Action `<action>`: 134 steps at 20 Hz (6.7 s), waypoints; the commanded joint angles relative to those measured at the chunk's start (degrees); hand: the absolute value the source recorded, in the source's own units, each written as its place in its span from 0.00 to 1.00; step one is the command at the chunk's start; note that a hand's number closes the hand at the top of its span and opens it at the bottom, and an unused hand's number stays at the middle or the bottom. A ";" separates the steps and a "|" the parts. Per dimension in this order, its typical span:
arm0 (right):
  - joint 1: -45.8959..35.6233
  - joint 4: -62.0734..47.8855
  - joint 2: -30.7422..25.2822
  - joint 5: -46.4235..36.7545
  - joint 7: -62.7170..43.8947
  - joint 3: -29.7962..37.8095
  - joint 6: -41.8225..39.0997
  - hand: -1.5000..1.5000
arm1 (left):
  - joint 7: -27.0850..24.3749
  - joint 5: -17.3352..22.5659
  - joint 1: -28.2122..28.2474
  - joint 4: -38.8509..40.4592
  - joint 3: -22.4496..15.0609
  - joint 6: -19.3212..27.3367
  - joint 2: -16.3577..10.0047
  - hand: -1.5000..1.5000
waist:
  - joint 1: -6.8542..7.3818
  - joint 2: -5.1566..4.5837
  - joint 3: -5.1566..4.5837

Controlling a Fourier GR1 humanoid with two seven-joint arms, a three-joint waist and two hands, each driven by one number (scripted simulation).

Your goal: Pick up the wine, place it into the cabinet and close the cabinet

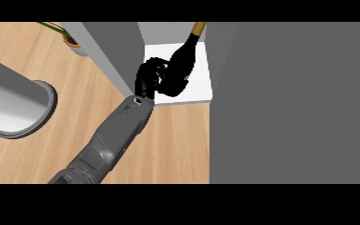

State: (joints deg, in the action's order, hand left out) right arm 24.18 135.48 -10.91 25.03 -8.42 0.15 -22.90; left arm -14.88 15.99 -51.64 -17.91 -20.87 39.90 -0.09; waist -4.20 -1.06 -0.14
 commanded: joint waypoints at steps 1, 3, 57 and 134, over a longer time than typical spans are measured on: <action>-0.28 5.63 -1.66 6.53 -3.74 1.77 1.07 0.00 | -1.95 2.10 -2.29 2.00 1.30 0.21 0.08 1.00 | -0.84 -0.29 -0.03; 1.14 4.97 -1.92 6.75 -2.11 2.50 -0.43 0.00 | -2.41 2.80 -3.77 4.26 3.43 0.48 0.08 1.00 | -1.05 -0.33 0.00; 0.99 1.76 -3.16 7.41 0.70 -1.13 -3.21 0.00 | 14.88 -9.50 -10.50 9.50 -10.84 15.92 0.08 0.00 | -3.23 -1.06 -0.08; 7.49 8.03 -13.17 -3.89 3.07 -5.85 -6.00 1.00 | -8.68 17.48 63.42 -97.53 -3.73 -18.65 -37.64 1.00 | 3.73 1.36 0.11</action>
State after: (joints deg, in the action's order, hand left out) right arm 27.25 135.56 -24.91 25.19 -5.64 -5.43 -27.55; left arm -22.81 30.32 9.25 -113.98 -29.68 25.83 -34.70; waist -0.26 0.29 -0.10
